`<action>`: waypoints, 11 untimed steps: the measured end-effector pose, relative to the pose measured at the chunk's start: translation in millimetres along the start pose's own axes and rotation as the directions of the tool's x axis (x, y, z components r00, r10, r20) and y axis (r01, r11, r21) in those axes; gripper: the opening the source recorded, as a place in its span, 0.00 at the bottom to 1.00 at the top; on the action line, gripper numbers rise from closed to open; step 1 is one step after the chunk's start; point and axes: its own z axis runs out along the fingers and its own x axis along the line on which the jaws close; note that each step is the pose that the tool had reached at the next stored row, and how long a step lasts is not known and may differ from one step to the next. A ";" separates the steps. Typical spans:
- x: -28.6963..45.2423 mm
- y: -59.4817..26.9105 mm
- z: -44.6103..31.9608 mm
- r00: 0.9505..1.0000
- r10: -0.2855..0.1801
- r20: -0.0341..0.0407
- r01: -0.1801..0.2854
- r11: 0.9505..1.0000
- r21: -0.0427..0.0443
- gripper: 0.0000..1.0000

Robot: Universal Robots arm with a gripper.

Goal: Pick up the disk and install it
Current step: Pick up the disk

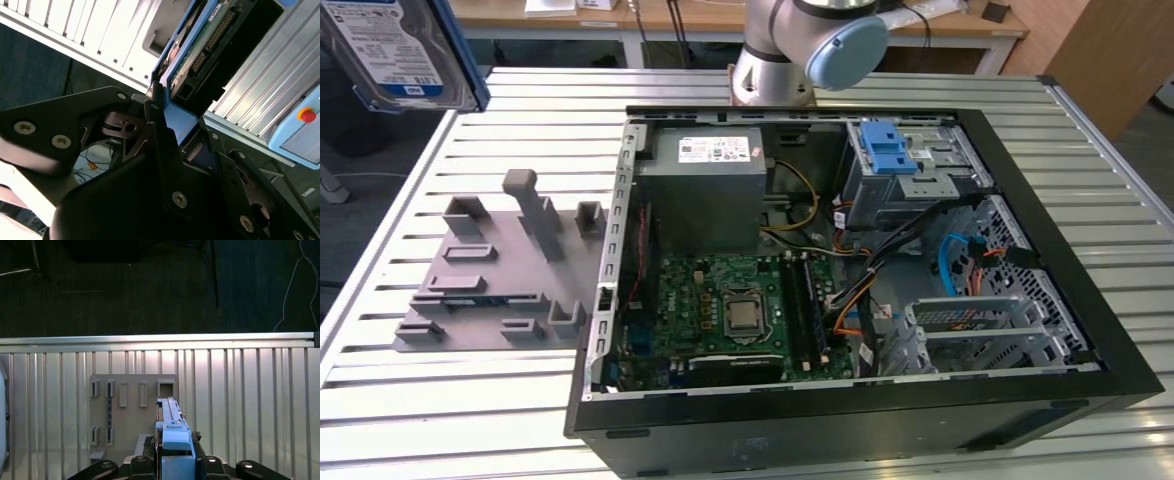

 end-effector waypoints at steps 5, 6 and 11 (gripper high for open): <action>12.2 -0.4 -0.2 1.000 0.000 0.000 0.000 1.000 0.000 0.36; 14.5 -0.5 -0.2 1.000 0.000 0.000 0.000 1.000 0.000 0.36; 23.7 -0.8 -0.4 1.000 0.000 0.000 0.000 1.000 0.000 0.36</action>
